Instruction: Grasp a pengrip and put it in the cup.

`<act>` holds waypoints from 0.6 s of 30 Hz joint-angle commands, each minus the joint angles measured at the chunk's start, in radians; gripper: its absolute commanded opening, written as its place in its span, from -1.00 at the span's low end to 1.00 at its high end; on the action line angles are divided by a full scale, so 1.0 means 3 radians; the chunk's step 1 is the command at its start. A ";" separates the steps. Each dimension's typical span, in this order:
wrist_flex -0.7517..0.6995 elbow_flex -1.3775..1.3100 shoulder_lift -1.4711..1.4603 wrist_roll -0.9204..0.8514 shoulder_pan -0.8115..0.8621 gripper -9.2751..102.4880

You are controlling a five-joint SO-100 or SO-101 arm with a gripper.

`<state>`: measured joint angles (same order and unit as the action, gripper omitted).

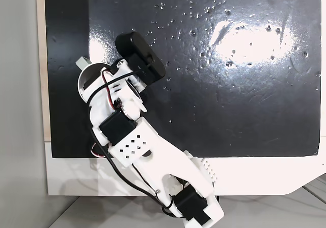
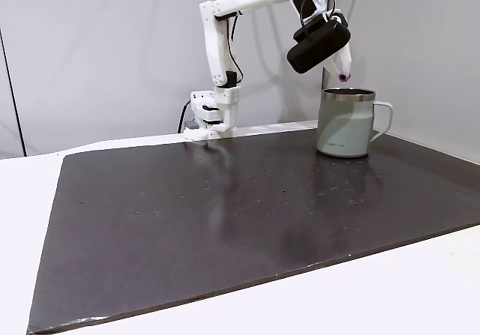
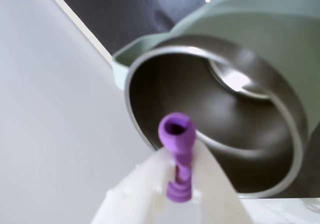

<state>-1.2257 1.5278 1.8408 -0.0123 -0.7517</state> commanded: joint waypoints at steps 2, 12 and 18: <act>0.0143 -0.0061 0.0005 0.0041 -0.0061 -0.83; 0.0148 -0.0005 0.0041 -0.0251 -0.0051 -0.32; 0.0148 0.0015 0.0041 -0.0251 -0.0051 -0.32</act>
<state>-1.2226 1.5370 1.8331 -0.0752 -0.7578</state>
